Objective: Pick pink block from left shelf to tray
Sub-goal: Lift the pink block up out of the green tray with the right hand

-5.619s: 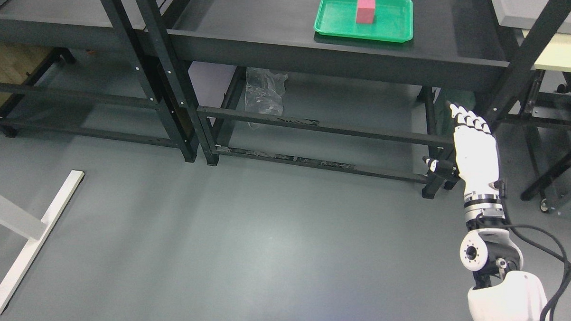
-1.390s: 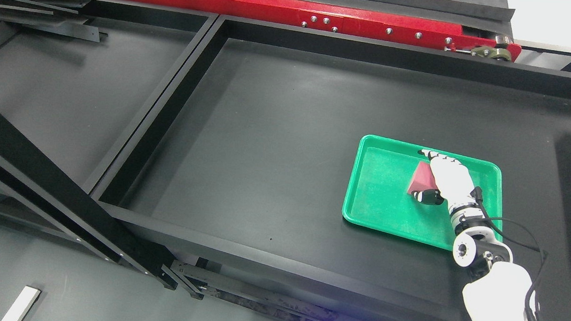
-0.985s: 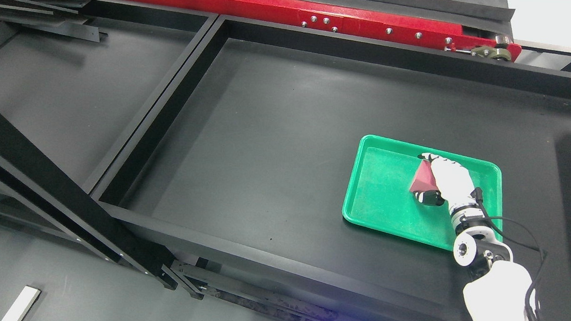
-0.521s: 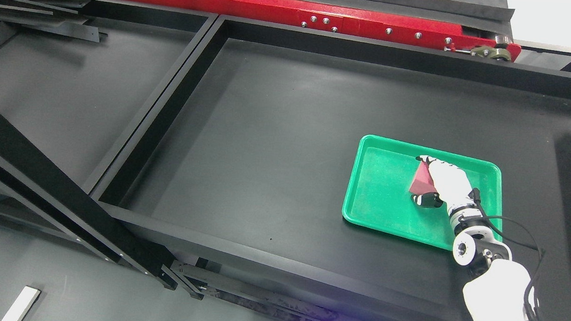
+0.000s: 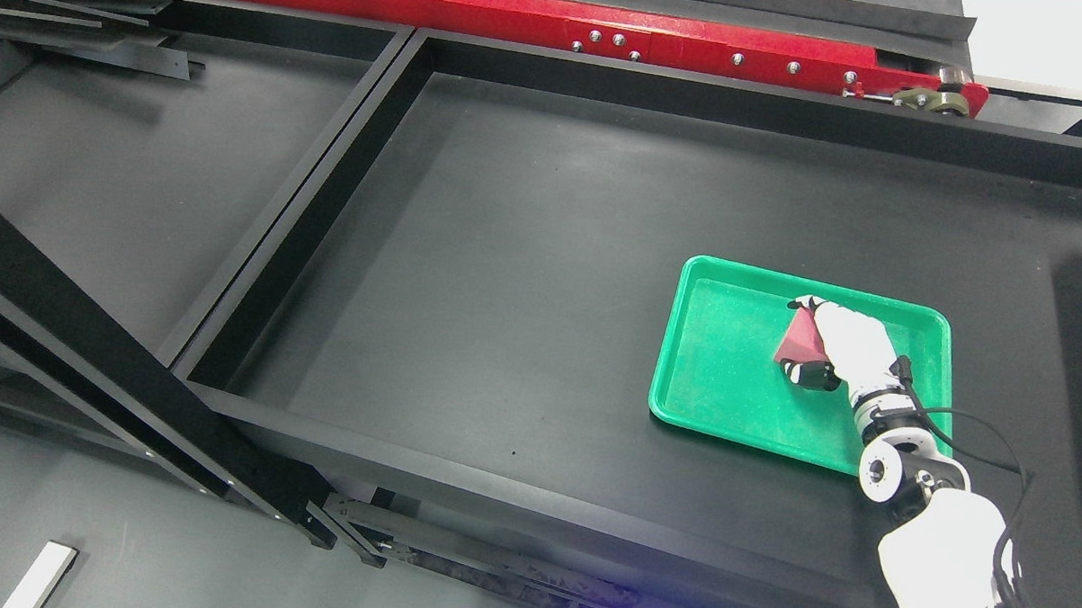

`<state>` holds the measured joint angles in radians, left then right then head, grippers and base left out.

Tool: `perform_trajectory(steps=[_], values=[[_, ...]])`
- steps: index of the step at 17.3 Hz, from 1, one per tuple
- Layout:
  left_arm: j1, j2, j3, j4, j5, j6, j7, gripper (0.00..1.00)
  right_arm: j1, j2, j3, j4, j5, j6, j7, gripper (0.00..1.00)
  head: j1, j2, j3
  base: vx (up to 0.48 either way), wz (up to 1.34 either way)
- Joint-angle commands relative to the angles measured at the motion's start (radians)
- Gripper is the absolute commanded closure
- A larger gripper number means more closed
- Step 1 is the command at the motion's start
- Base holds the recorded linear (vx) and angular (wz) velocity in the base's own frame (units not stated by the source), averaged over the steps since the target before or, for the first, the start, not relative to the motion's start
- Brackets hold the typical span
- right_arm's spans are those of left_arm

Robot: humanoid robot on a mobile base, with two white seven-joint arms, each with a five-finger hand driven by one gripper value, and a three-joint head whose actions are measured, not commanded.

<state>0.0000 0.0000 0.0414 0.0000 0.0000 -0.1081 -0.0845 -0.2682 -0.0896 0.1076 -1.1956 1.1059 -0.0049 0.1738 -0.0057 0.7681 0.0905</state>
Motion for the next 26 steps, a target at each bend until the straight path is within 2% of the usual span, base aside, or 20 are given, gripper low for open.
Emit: perform_trajectory(steps=[1,4,8,14,26], values=[[-0.023,0.017,0.000,-0.018,-0.002,-0.001,0.000,0.00,-0.006,-0.015,-0.017,0.005,-0.018,-0.023,-0.089,0.98,0.0000,0.000,0.000,0.000,0.00],[-0.023,0.017,0.000,-0.018,-0.002,-0.001,0.000,0.00,0.003,-0.027,-0.067,-0.079,-0.023,-0.085,-0.267,0.96,0.0000,0.000,0.000,0.000,0.00],[-0.023,0.017,0.000,-0.018,-0.002,-0.001,0.000,0.00,0.052,-0.032,-0.098,-0.243,-0.024,-0.093,-0.439,0.95,0.0000,0.000,0.000,0.000,0.00],[-0.023,0.017,0.000,-0.018,-0.002,-0.001,0.000,0.00,0.122,-0.030,-0.149,-0.418,-0.103,-0.093,-0.497,0.96,0.0000,0.000,0.000,0.000,0.00],[-0.023,0.017,0.000,-0.018,-0.002,-0.001,0.000,0.00,0.153,-0.025,-0.166,-0.449,-0.153,-0.093,-0.504,0.96,0.0000,0.000,0.000,0.000,0.00]])
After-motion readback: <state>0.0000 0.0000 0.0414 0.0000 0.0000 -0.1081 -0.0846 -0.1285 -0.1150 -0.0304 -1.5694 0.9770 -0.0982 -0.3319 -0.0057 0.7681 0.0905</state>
